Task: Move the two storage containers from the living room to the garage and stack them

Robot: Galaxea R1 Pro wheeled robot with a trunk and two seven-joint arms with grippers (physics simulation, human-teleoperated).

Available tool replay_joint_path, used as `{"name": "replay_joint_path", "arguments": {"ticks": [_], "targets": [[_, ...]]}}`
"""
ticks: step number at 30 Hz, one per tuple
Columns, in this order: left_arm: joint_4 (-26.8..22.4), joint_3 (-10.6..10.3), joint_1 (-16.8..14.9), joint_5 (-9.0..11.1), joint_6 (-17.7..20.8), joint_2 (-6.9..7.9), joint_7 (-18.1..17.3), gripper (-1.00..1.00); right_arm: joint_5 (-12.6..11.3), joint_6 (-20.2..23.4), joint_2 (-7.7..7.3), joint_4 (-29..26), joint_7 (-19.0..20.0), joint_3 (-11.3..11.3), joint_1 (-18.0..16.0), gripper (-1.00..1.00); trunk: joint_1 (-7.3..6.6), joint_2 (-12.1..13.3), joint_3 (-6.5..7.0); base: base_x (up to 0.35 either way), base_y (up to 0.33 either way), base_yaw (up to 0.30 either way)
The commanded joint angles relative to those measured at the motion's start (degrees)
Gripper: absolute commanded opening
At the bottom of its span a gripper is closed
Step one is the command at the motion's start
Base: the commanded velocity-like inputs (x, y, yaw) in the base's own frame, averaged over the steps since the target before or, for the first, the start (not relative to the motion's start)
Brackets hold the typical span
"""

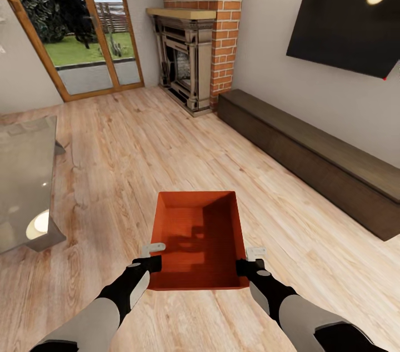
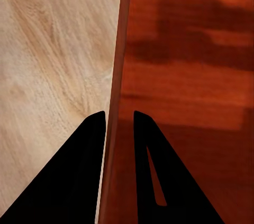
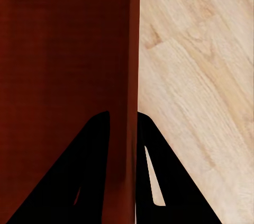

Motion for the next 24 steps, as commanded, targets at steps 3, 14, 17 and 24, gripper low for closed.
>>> {"name": "replay_joint_path", "arguments": {"ticks": [3,14,17,24], "targets": [[-0.3,0.8,0.0,-1.0,-0.1,0.17,1.1,-1.0,-1.0,-0.2,-0.05,0.2,-0.3,0.1,0.0,-1.0,0.01,0.0,0.22,0.0,0.0,0.0],[-0.3,0.8,0.0,-1.0,-0.1,0.17,1.1,-1.0,-1.0,-0.2,-0.09,0.2,-0.3,0.1,0.0,-1.0,0.01,0.0,1.22,0.0,0.0,0.0],[-0.3,0.8,0.0,-1.0,-0.1,0.17,1.1,-1.0,-1.0,-0.2,-0.09,0.2,-0.3,0.1,0.0,-1.0,0.01,0.0,1.5,0.0,0.0,0.0],[-0.3,0.8,0.0,-1.0,-0.1,0.17,1.1,-1.0,-1.0,-0.2,-0.07,0.2,-0.3,0.1,0.0,-1.0,0.01,0.0,2.13,0.0,0.0,-0.005]]}}
